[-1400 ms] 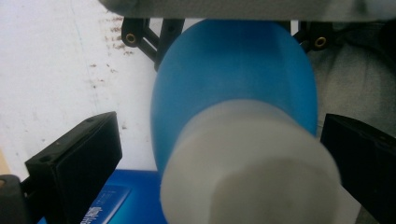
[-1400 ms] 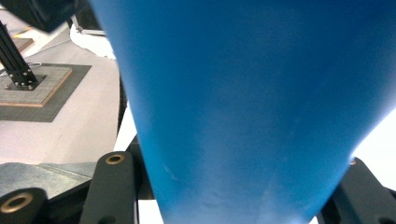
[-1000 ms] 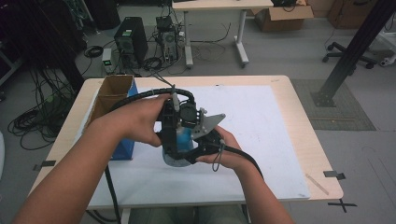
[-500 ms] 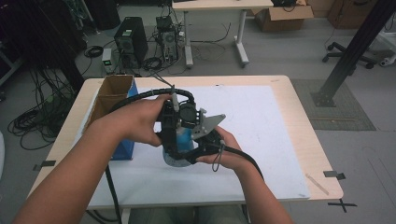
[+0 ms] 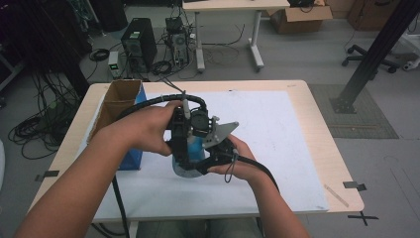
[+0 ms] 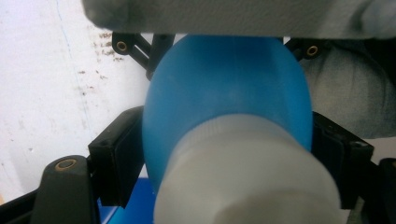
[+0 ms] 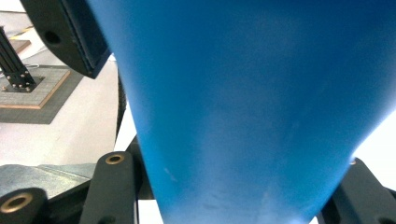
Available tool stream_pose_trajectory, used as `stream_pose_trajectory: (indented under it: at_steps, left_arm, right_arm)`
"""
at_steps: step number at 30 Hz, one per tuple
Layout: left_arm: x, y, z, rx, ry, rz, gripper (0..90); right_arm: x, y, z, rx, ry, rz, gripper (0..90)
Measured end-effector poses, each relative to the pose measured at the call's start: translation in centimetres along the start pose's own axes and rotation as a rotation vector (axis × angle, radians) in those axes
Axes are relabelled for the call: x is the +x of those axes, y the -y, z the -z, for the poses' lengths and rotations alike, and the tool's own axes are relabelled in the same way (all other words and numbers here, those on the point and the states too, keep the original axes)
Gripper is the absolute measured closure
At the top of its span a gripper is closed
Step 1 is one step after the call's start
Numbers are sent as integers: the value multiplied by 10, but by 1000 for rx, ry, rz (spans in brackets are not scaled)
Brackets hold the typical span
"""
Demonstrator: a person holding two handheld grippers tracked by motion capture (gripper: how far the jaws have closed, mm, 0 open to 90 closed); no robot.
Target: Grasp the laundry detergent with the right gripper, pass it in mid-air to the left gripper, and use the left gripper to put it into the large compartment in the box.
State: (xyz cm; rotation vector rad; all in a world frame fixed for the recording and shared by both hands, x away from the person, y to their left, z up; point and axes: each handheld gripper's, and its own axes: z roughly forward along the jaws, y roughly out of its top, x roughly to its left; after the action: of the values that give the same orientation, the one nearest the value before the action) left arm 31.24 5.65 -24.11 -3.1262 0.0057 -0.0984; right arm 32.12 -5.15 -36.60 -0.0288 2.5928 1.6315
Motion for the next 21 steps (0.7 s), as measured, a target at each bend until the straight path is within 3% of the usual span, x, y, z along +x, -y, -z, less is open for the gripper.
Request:
stream_pose_trajectory:
  at_steps: [21]
  left_arm:
    - [0, -3, -3, 10, 7, 3, 376]
  right_arm:
    - [1, -1, 0, -8, 2, 7, 449]
